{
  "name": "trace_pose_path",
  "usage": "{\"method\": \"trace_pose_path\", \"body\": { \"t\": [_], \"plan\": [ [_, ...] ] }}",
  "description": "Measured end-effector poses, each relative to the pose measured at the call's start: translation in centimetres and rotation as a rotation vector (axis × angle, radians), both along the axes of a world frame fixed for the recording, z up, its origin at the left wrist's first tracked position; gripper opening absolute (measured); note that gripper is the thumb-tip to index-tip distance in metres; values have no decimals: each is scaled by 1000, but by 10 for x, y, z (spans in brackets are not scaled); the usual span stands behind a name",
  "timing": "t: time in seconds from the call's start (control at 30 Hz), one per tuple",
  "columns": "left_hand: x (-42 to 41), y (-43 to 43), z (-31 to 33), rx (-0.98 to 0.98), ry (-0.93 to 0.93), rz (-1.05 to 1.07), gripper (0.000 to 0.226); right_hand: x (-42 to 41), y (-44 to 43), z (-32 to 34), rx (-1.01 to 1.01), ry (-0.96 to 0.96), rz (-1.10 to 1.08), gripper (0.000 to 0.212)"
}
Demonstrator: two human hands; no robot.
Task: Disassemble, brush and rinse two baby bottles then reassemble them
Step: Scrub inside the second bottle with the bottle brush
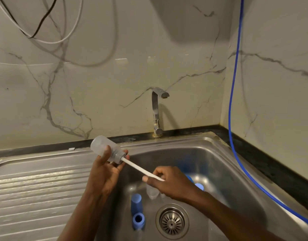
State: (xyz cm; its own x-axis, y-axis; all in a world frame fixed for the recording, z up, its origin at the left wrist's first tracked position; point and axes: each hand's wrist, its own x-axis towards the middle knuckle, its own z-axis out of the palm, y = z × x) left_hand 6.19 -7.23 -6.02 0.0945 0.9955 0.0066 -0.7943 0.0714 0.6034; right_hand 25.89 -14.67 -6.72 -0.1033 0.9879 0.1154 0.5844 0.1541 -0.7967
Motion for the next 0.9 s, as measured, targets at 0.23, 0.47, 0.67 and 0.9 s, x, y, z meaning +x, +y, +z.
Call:
{"method": "trace_pose_path", "body": {
  "t": [0.23,0.47,0.67,0.9],
  "plan": [
    [-1,-2,-2,-79,-60,-6,77,10,3,-6,358,-374,-257,29],
    [-5,-2,3,11,-68,-108,57,13,4,-11,206,-159,-118,58],
    [-12,-2,-7,-79,74,-74,68,16,2,-6,230,-333,-260,49],
    [-11,2,-1,-100,21,-128,50,22,-4,5,382,-547,-268,38]
  ]
}}
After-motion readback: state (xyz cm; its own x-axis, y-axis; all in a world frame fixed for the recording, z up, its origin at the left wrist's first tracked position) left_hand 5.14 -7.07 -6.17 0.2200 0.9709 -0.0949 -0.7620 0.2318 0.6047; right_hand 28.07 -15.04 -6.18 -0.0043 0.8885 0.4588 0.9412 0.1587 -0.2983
